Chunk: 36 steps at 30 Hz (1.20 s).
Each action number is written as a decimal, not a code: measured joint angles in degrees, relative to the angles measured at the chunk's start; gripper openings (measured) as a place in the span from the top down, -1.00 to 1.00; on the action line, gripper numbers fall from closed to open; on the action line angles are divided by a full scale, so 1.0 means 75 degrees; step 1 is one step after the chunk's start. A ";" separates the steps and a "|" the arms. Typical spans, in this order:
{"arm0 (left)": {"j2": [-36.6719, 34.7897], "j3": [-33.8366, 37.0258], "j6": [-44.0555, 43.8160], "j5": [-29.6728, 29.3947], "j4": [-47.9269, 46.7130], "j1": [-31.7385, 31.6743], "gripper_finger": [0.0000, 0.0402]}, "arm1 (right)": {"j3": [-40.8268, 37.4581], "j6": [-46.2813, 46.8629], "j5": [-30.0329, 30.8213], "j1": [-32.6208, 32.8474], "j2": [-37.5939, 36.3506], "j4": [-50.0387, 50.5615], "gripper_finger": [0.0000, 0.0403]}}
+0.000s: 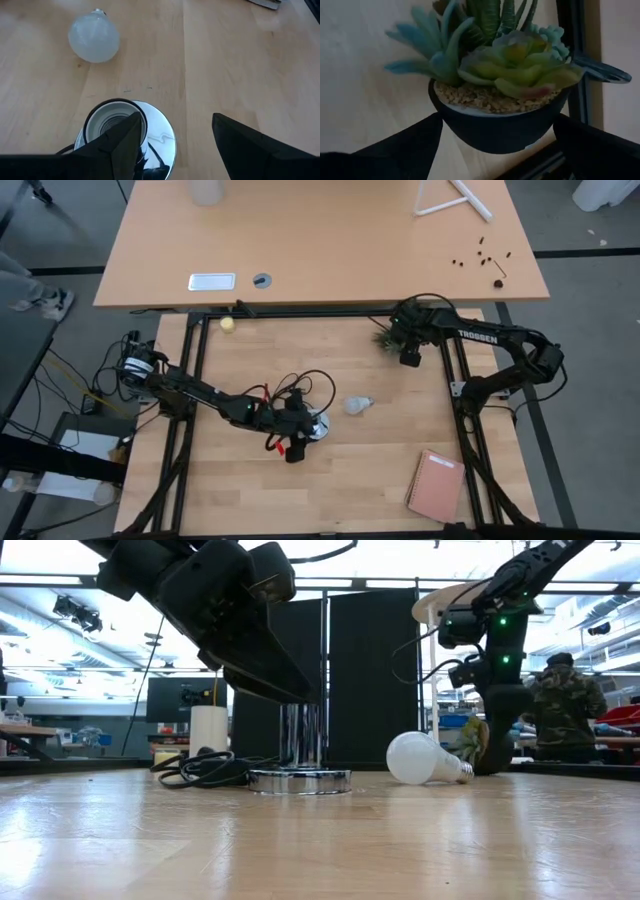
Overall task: Screw lightbulb
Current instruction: Adjust the potted flower
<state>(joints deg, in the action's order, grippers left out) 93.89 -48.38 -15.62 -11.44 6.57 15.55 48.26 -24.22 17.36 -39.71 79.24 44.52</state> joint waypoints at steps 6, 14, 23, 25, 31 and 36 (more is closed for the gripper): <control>-0.0003 -0.0003 0.0035 0.0013 -0.0052 0.0000 -0.24 | -0.0253 -0.0058 -0.0812 0.0009 0.0067 -0.0275 -0.97; -0.0003 0.0000 0.0006 0.0033 -0.0062 0.0016 -0.24 | -0.0639 0.0063 -0.1182 0.0071 0.0064 -0.0973 -0.97; 0.0003 0.0003 -0.0008 0.0051 -0.0058 0.0029 -0.24 | -0.0674 0.0990 -0.1552 0.0356 -0.0112 -0.0694 -0.89; 0.0003 0.0003 -0.0009 0.0049 -0.0048 0.0032 -0.24 | -0.0578 0.1001 -0.1625 0.0532 -0.0248 -0.0753 -0.86; 0.0024 -0.0147 -0.0015 0.0061 -0.0193 0.0029 -0.24 | 0.0153 0.0868 -0.1487 0.1005 -0.0382 -0.0770 -0.87; 0.0032 -0.0255 -0.0025 0.0085 -0.0248 0.0029 -0.24 | 0.0694 0.1233 -0.1462 0.1384 -0.0391 -0.1276 -0.86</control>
<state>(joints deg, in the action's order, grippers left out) 94.13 -50.29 -15.80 -10.80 4.70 15.77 53.47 -14.97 6.39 -29.33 76.31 34.95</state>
